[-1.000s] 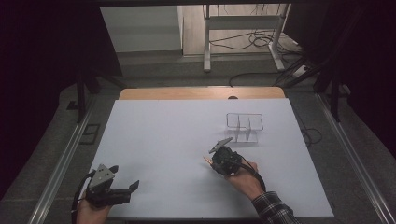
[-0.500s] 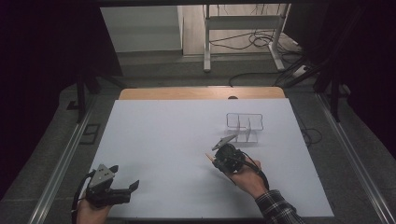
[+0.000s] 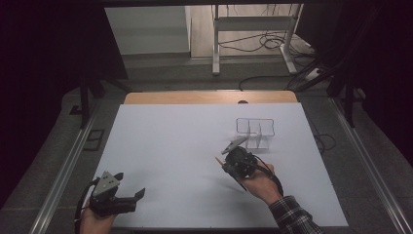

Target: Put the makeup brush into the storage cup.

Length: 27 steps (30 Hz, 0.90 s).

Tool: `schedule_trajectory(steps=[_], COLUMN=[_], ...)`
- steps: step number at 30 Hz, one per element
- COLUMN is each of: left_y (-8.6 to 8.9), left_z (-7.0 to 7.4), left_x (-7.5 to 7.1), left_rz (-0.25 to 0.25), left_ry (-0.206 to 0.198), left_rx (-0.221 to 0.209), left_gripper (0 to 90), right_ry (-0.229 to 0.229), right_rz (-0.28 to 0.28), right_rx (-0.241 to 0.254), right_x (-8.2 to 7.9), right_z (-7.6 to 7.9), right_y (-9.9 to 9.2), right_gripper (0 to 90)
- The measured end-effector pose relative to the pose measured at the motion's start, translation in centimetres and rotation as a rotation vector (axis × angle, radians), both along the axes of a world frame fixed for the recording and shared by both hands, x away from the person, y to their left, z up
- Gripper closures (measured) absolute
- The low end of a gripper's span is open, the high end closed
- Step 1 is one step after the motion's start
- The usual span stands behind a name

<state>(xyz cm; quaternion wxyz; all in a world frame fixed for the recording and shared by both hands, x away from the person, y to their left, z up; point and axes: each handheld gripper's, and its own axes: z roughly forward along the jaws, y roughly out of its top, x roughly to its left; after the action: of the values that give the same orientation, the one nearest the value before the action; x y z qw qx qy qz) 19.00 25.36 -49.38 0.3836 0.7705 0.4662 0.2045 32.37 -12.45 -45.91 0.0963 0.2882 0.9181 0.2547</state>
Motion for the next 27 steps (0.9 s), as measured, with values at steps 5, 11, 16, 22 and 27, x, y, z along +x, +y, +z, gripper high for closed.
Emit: schedule_trajectory(steps=[5, 11, 16, 22, 27], left_y=[0.0, 0.0, 0.0, 0.0, 0.0], left_z=[0.0, 0.0, 0.0, 0.0, 0.0], left_x=[0.0, 0.0, 0.0, 0.0, 0.0], left_rz=[0.002, 0.002, 0.002, 0.003, 0.003], left_ry=[-0.002, -0.002, -0.002, -0.003, -0.003], left_rx=[-0.002, -0.002, -0.003, -0.003, -0.003], left_gripper=[7.0, 7.0, 7.0, 7.0, 7.0], right_ry=[-0.005, -0.013, -0.014, -0.024, -0.035], right_rz=[0.005, 0.008, -0.001, -0.016, -0.023], right_rx=[0.003, 0.026, 0.046, 0.075, 0.089], right_x=[0.1, 0.2, 0.4, 0.7, 0.8], right_z=[0.4, 1.2, 1.8, 2.6, 3.2], right_y=[-0.1, -0.6, -1.0, -1.6, -2.0], right_gripper=[83.4, 83.4, 83.4, 83.4, 83.4])
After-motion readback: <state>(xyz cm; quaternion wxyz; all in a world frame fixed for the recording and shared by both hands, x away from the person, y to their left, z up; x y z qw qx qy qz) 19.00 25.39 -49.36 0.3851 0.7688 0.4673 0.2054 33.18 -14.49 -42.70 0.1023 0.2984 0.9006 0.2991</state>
